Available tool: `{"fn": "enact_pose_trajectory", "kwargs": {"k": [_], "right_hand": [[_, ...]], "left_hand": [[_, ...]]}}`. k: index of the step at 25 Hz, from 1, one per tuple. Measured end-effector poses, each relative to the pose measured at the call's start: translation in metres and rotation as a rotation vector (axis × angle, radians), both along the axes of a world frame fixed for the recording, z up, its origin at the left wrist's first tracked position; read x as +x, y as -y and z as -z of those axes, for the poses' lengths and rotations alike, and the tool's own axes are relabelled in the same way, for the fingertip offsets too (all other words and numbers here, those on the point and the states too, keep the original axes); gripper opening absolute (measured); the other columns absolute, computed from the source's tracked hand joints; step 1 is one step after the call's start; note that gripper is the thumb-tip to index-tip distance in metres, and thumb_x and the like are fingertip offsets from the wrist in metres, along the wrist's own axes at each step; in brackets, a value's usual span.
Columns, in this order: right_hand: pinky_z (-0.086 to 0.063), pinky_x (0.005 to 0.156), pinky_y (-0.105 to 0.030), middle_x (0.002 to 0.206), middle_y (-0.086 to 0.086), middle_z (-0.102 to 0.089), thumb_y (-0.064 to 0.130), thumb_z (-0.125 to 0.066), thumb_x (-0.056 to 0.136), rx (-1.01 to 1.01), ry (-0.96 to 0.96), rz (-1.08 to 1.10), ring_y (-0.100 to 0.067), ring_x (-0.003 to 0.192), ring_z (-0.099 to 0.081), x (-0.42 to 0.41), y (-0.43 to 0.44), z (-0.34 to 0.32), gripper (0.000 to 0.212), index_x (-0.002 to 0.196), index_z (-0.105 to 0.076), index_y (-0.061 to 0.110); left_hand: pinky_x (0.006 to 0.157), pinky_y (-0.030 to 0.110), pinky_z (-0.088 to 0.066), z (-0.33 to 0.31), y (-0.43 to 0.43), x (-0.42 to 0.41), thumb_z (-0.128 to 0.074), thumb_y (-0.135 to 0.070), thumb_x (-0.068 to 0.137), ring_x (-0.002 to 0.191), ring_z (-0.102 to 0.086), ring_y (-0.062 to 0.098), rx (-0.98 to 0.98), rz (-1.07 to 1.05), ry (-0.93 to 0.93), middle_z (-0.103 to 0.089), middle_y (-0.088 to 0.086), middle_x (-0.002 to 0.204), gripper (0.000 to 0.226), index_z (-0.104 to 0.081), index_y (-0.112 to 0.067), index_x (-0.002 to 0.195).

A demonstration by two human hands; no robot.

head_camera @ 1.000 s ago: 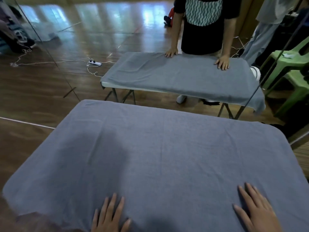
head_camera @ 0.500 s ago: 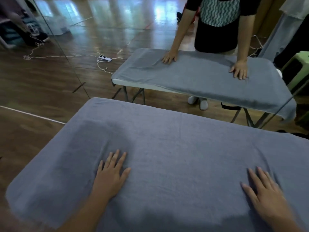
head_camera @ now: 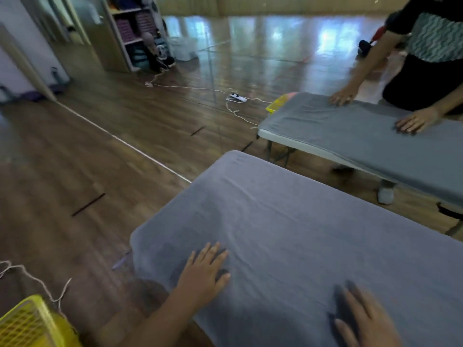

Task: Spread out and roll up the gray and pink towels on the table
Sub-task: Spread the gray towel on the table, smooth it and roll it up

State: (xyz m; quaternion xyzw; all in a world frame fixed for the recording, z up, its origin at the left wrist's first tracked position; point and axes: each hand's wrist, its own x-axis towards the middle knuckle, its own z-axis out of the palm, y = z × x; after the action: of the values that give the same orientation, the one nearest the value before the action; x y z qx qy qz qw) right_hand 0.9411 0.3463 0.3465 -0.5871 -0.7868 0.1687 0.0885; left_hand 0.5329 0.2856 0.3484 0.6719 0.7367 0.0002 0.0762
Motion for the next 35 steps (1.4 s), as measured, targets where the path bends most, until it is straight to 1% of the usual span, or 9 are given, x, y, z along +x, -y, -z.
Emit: {"fn": "enact_pose_trajectory", "kwargs": {"k": [3, 6, 10, 13, 16, 21, 24, 28, 35], "right_hand": [[-0.022, 0.107, -0.023, 0.151, -0.001, -0.042, 0.073, -0.037, 0.084, 0.029, -0.024, -0.292, -0.023, 0.126, -0.045, -0.133, 0.012, 0.004, 0.07, 0.138, -0.047, 0.028], [-0.04, 0.098, -0.03, 0.16, 0.012, -0.015, 0.069, -0.053, 0.069, 0.06, -0.027, -0.452, -0.016, 0.127, -0.042, -0.253, 0.021, 0.018, 0.076, 0.135, -0.045, 0.032], [-0.055, 0.083, -0.03, 0.147, 0.009, -0.044, 0.068, -0.056, 0.065, 0.004, -0.052, -0.442, -0.013, 0.123, -0.052, -0.383, 0.026, 0.018, 0.072, 0.129, -0.053, 0.035], [-0.055, 0.077, -0.023, 0.127, 0.011, -0.063, 0.072, -0.054, 0.06, -0.118, -0.052, -0.363, -0.01, 0.106, -0.066, -0.456, 0.026, 0.005, 0.068, 0.119, -0.06, 0.039], [-0.053, 0.07, -0.015, 0.115, 0.018, -0.065, 0.074, -0.051, 0.05, -0.121, -0.03, -0.28, -0.004, 0.096, -0.067, -0.499, 0.011, -0.001, 0.066, 0.108, -0.064, 0.045], [-0.053, 0.082, -0.02, 0.124, 0.022, -0.051, 0.069, -0.055, 0.06, -0.075, -0.116, -0.093, -0.004, 0.114, -0.057, -0.533, -0.04, 0.005, 0.059, 0.114, -0.054, 0.044], [-0.044, 0.096, -0.022, 0.132, 0.024, -0.039, 0.062, -0.049, 0.069, -0.133, -0.065, -0.05, -0.002, 0.124, -0.043, -0.551, -0.069, -0.002, 0.059, 0.124, -0.051, 0.041], [-0.052, 0.067, -0.012, 0.116, 0.025, -0.046, 0.068, -0.056, 0.052, -0.114, -0.081, 0.198, 0.001, 0.097, -0.061, -0.58, -0.094, 0.006, 0.055, 0.102, -0.054, 0.045], [-0.054, 0.065, -0.028, 0.115, 0.011, -0.062, 0.064, -0.064, 0.046, -0.052, -0.026, 0.721, -0.015, 0.095, -0.064, -0.662, -0.096, -0.001, 0.063, 0.104, -0.06, 0.039]], "left_hand": [[0.094, 0.048, -0.051, 0.005, 0.032, -0.073, -0.048, -0.066, 0.081, 0.133, -0.047, 0.015, -0.011, -0.028, -0.008, -0.053, -0.01, 0.142, 0.058, -0.052, -0.039, 0.132], [0.091, 0.045, -0.052, 0.016, 0.046, -0.153, -0.051, -0.067, 0.077, 0.133, -0.041, 0.012, 0.021, -0.002, 0.0, -0.054, -0.011, 0.141, 0.059, -0.054, -0.039, 0.129], [0.087, 0.041, -0.055, 0.017, 0.041, -0.249, -0.05, -0.068, 0.076, 0.129, -0.049, 0.011, -0.036, 0.068, 0.044, -0.054, -0.012, 0.14, 0.058, -0.053, -0.042, 0.127], [0.085, 0.038, -0.056, 0.016, 0.01, -0.302, -0.049, -0.057, 0.07, 0.126, -0.053, 0.01, -0.064, 0.217, 0.041, -0.055, -0.013, 0.139, 0.057, -0.053, -0.043, 0.125], [0.084, 0.037, -0.057, 0.012, -0.047, -0.338, -0.048, -0.049, 0.058, 0.126, -0.053, 0.01, -0.102, 0.333, 0.008, -0.054, -0.014, 0.14, 0.063, -0.056, -0.041, 0.121], [0.094, 0.039, -0.052, 0.004, -0.141, -0.368, -0.052, -0.042, 0.062, 0.136, -0.042, 0.008, -0.083, 0.492, 0.049, -0.043, -0.015, 0.149, 0.064, -0.05, -0.041, 0.125], [0.114, 0.043, -0.03, 0.0, -0.184, -0.382, -0.051, -0.032, 0.07, 0.147, -0.016, 0.008, -0.143, 0.641, 0.064, -0.018, -0.017, 0.16, 0.07, -0.037, -0.04, 0.138], [0.091, 0.035, -0.054, 0.021, -0.248, -0.397, -0.065, -0.043, 0.044, 0.133, -0.045, 0.007, -0.146, 0.892, 0.034, -0.046, -0.015, 0.147, 0.081, -0.052, -0.043, 0.123], [0.092, 0.033, -0.051, 0.029, -0.359, -0.4, -0.06, -0.052, 0.046, 0.131, -0.048, 0.008, -0.117, 1.448, 0.029, -0.047, -0.015, 0.146, 0.078, -0.052, -0.043, 0.123]]}}
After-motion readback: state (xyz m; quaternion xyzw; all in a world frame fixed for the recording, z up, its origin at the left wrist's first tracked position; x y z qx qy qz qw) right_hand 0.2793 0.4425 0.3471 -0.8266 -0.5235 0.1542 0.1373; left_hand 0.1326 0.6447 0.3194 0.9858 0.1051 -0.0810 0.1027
